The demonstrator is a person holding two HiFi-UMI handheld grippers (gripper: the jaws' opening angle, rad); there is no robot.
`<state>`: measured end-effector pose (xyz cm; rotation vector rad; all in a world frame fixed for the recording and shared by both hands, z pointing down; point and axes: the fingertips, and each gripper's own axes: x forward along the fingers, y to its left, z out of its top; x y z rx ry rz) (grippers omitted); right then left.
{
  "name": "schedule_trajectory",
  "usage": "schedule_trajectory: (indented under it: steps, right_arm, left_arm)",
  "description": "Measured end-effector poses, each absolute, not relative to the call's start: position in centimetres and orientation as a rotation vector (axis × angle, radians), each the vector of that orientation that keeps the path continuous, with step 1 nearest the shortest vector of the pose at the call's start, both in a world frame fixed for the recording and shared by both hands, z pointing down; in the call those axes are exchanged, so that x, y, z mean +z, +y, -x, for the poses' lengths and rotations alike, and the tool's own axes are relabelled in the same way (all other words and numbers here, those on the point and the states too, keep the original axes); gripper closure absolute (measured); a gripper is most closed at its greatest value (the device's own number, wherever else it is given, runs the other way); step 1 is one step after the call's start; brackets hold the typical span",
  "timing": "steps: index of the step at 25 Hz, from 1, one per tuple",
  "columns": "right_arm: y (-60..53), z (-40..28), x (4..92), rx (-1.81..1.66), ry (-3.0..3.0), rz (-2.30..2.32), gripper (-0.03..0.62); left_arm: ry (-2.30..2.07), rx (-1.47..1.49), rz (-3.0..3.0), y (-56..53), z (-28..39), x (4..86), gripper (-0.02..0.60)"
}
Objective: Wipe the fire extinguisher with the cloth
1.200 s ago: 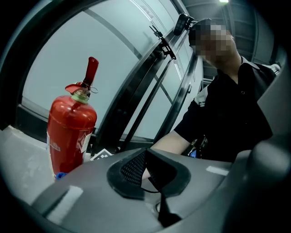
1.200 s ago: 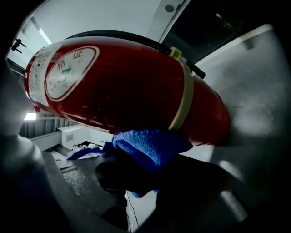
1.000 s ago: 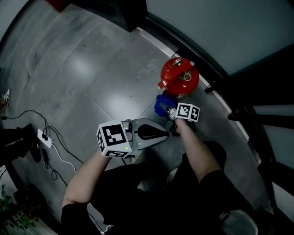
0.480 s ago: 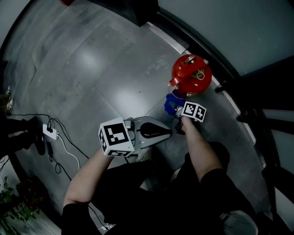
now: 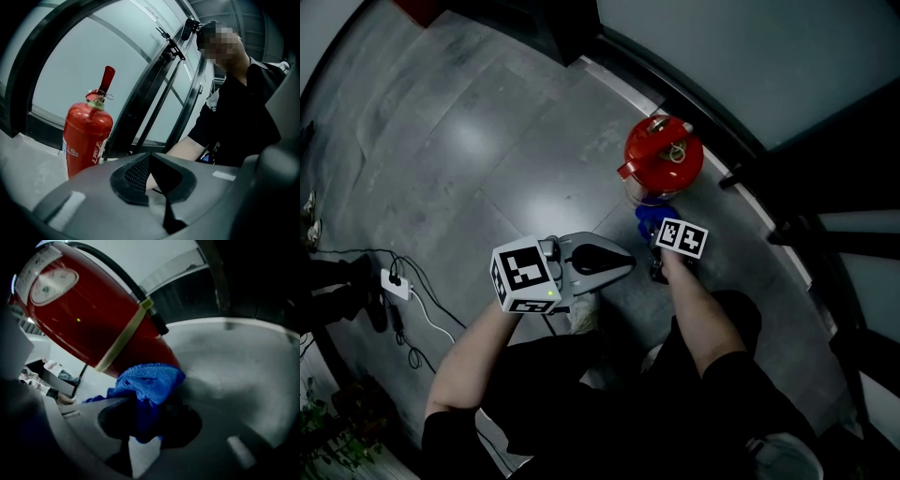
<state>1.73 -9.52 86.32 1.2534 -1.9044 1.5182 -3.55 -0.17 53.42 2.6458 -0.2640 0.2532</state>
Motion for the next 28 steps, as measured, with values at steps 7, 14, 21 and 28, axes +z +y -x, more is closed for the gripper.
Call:
schedule_trajectory:
  steps: [7,14,21,28]
  right_arm:
    - [-13.3,-8.8,81.1,1.282,-2.009,-1.427,0.459]
    - [-17.1,-10.3,69.1,0.887,-2.342,-1.227,0.459]
    - [-16.9,-13.3,56.4,0.514,-2.595,-1.182,0.459]
    - [-15.5,-12.9,45.5,0.331,-2.67,-1.309,0.459]
  left_arm:
    - [-0.187,0.2,-2.69,-1.5,1.1,51.5,0.575]
    - [-0.112,0.134,-2.774,-2.7,-2.6,48.4,0.575]
    - [-0.153,0.083,-2.899,-4.4,-3.8,44.6,0.575]
    - [-0.156,0.092,-2.946,-5.0,-2.8,38.8,0.574]
